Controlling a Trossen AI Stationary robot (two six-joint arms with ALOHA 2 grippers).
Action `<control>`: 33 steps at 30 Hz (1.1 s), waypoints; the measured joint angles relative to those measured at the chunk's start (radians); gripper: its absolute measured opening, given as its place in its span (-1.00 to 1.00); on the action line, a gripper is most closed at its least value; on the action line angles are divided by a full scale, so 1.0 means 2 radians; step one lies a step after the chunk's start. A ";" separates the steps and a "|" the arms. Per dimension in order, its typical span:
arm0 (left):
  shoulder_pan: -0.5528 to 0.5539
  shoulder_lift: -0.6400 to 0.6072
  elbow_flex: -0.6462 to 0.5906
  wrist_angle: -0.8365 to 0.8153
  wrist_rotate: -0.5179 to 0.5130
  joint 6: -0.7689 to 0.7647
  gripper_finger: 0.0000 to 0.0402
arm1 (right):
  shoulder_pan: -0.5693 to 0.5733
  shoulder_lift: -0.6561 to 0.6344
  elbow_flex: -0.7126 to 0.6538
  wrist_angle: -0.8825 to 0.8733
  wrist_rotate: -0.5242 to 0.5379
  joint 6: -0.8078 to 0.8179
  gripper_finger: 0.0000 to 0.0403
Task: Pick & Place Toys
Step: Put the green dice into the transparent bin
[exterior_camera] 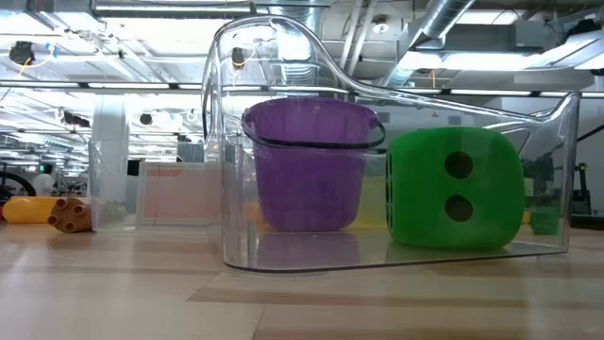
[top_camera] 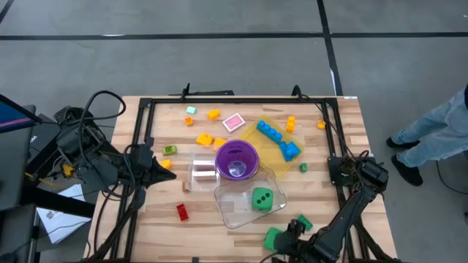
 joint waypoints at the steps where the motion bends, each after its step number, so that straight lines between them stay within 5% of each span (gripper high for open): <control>1: 0.000 0.000 0.000 -0.001 0.001 0.000 -1.00 | -0.002 0.000 0.000 0.000 0.000 0.001 0.99; 33: 0.000 0.000 0.000 -0.003 0.003 0.018 -1.00 | -0.024 0.001 -0.008 -0.014 0.002 -0.012 0.99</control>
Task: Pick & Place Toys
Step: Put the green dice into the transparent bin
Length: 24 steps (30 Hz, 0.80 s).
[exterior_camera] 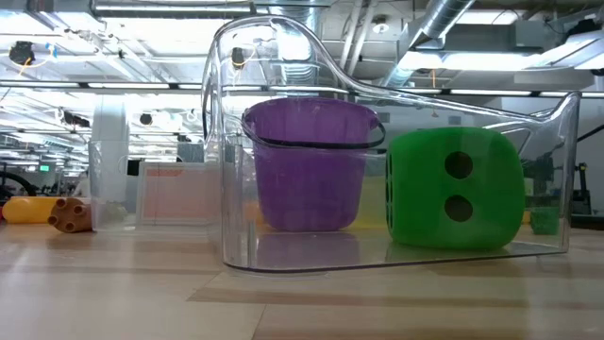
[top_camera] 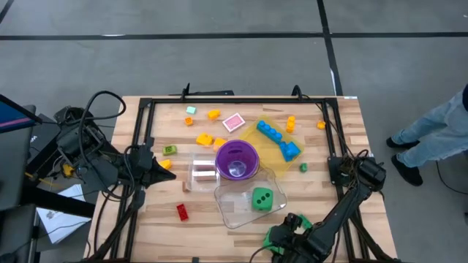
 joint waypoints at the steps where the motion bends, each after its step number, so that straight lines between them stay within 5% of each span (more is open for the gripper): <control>1: 0.000 0.000 0.000 0.000 0.000 0.000 -1.00 | 0.000 0.000 0.000 0.000 0.000 0.000 0.99; 24: 0.000 0.000 0.000 0.000 0.001 0.009 -1.00 | -0.007 0.027 0.000 0.019 -0.055 -0.022 0.99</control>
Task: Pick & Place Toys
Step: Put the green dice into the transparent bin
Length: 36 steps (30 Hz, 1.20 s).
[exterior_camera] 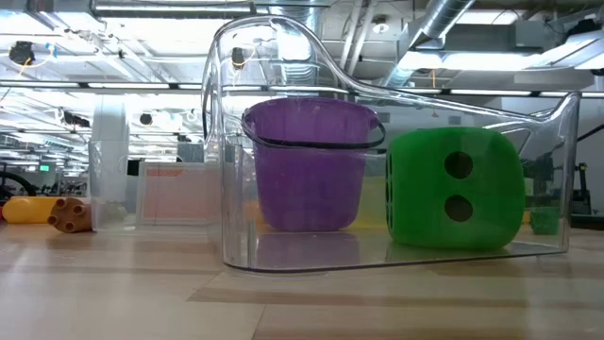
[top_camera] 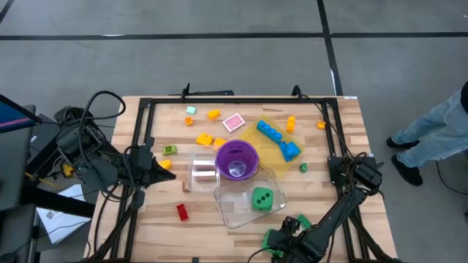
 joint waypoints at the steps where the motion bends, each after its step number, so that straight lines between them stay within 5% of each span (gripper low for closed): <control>1: 0.000 0.000 0.000 0.000 0.000 0.000 -1.00 | -0.002 0.000 0.000 0.001 0.001 -0.008 0.99; 13: 0.000 0.000 0.000 0.000 0.003 -0.001 -1.00 | -0.012 0.000 0.000 0.007 0.001 -0.046 0.98; 24: 0.000 0.000 0.000 0.000 0.013 -0.001 -1.00 | -0.022 -0.004 0.001 0.005 -0.060 0.028 0.55; 30: -0.001 0.000 0.000 0.000 0.013 -0.001 -1.00 | -0.026 -0.024 -0.001 -0.004 -0.087 0.085 0.53; 36: -0.001 0.000 0.000 0.000 0.026 -0.001 -1.00 | -0.032 -0.080 0.022 0.000 -0.015 0.147 0.52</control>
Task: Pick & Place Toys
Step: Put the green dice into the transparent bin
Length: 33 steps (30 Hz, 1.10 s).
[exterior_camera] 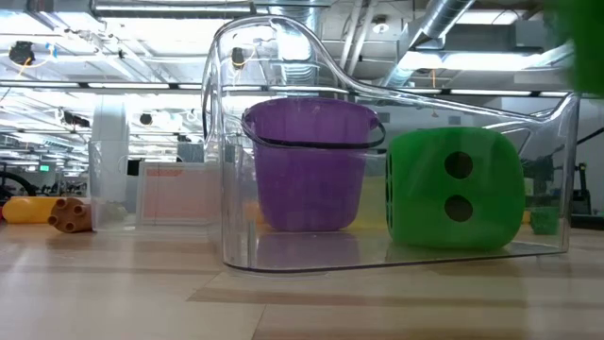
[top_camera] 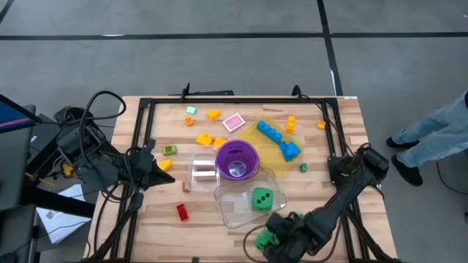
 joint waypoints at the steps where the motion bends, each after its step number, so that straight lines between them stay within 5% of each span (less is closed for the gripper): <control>1: 0.000 0.000 0.000 0.000 0.002 0.000 -1.00 | -0.001 -0.009 0.002 -0.001 0.018 0.013 0.52; 8: 0.000 0.000 0.000 0.000 0.012 0.000 -1.00 | -0.053 -0.059 0.005 0.015 0.096 0.067 0.52; 18: 0.000 0.000 0.000 -0.006 0.053 -0.003 -1.00 | -0.158 -0.042 0.008 0.115 0.058 0.051 0.50; 33: -0.009 0.000 0.000 -0.006 0.057 -0.003 -1.00 | -0.179 0.021 0.006 0.068 0.015 0.096 0.49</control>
